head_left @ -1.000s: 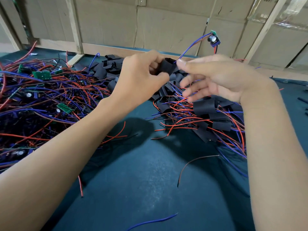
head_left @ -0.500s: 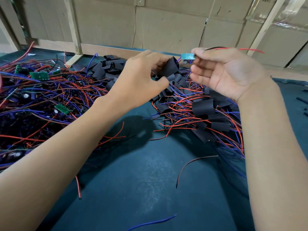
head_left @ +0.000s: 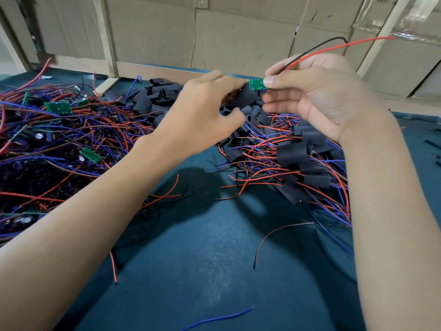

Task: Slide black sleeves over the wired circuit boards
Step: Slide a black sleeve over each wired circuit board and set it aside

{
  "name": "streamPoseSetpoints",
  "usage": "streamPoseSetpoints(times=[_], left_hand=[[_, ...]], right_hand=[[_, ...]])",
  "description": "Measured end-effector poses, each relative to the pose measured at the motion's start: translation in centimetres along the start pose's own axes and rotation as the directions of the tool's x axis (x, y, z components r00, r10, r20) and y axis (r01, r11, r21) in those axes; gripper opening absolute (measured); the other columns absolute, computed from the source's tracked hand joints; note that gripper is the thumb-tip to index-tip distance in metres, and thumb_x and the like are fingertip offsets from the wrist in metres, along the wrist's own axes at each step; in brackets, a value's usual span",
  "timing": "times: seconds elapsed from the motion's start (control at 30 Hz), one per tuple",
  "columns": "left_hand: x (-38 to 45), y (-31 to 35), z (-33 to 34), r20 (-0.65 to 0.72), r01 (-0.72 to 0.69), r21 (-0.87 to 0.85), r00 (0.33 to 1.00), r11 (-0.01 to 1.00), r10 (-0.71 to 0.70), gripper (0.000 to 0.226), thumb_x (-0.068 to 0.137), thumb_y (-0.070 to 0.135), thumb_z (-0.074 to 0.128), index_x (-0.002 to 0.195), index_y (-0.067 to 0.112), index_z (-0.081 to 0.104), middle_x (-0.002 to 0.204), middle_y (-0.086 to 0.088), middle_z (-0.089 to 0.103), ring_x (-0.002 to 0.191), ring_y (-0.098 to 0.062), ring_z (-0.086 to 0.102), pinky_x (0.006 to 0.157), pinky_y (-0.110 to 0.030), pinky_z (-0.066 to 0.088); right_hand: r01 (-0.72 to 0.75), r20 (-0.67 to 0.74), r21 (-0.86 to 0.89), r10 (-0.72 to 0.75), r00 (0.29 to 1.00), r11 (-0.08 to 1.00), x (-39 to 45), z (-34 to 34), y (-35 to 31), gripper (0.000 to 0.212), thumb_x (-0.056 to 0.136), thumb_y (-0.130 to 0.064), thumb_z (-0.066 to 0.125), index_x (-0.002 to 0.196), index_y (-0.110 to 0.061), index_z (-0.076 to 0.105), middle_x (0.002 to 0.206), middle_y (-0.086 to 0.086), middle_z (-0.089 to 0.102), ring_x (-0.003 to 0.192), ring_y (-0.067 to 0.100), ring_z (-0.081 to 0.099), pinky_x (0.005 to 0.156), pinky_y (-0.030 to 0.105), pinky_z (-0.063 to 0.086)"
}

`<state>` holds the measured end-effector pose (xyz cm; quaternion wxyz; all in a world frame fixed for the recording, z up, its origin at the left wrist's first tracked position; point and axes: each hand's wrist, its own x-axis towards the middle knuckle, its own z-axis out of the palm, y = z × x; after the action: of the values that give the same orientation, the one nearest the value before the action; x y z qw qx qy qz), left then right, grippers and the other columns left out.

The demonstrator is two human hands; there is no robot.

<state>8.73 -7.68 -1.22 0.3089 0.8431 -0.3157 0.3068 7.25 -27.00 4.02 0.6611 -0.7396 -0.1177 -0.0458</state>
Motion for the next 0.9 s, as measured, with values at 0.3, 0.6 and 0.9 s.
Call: streamPoseSetpoints(times=[0.3,0.6,0.9], left_hand=[[-0.2,-0.1,0.2,-0.067,-0.037,-0.058,0.997,0.998,0.033,0.035,0.081,0.011,0.061,0.115,0.01,0.071,0.092,0.004,0.063,0.081,-0.009,0.052,0.082,-0.033,0.052],[-0.1,-0.2,-0.1,-0.048,-0.039,-0.072,0.998,0.997,0.035,0.038,0.081,0.01,0.061,0.118,0.008,0.07,0.093,0.002,0.061,0.082,-0.009,0.051,0.082,-0.04,0.054],[0.2,0.3,-0.7,0.024,-0.028,-0.001,0.999,1.0,0.028,0.04,0.082,0.014,0.058,0.119,0.008,0.071,0.094,-0.01,0.066,0.086,-0.025,0.059,0.081,-0.042,0.054]], right_hand=[[0.022,-0.081,-0.111,-0.031,0.996,0.994,-0.3,0.4,-1.0,0.013,0.084,0.008,0.064,0.079,-0.004,0.064,0.057,0.004,0.062,0.058,0.024,0.063,0.07,0.042,0.063],[0.06,-0.032,-0.206,-0.068,0.997,0.977,-0.5,0.3,-1.1,0.013,0.083,0.005,0.073,0.084,-0.007,0.067,0.07,0.009,0.065,0.066,0.026,0.065,0.073,0.04,0.063],[0.171,-0.028,-0.36,-0.193,0.981,0.917,-0.2,0.2,-1.1,0.014,0.08,0.001,0.078,0.088,-0.007,0.069,0.069,0.008,0.069,0.064,0.021,0.07,0.07,0.038,0.063]])
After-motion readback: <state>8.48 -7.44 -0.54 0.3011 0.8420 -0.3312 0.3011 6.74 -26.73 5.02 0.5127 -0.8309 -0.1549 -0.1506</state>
